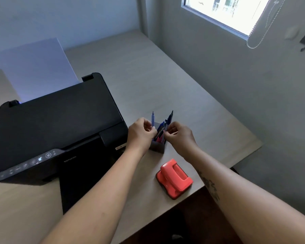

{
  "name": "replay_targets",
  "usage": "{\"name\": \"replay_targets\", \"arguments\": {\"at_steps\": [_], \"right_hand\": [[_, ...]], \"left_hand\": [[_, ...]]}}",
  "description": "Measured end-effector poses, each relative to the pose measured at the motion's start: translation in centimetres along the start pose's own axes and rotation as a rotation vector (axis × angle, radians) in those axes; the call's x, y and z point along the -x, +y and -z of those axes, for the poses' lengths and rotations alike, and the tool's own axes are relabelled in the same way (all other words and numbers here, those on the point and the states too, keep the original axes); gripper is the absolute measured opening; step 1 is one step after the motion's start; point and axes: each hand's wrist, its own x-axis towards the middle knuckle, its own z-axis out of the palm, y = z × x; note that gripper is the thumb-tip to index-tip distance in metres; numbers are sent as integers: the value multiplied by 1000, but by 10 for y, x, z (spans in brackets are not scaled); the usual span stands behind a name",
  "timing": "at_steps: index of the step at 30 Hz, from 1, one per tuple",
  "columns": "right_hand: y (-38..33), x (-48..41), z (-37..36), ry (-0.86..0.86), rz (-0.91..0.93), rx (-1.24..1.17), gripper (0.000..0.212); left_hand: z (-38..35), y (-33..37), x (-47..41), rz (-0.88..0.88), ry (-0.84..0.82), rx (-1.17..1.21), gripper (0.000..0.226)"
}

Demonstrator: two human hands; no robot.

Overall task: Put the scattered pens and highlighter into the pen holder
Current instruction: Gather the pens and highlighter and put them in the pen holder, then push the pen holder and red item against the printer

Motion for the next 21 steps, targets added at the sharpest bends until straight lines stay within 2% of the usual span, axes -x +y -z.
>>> {"name": "replay_targets", "arguments": {"at_steps": [4, 10, 17, 21], "right_hand": [[15, 1, 3, -42, -23, 2, 11], [32, 21, 11, -6, -63, 75, 15], [58, 63, -12, 49, -83, 266, 39], [60, 82, -35, 41, -117, 432, 49]], "left_hand": [[-4, -6, 5, -7, -16, -48, 11], [-12, -14, 17, -24, -62, -142, 13], [-15, -30, 22, -295, -161, -415, 22], [-12, -28, 14, -446, -288, -566, 23]]}}
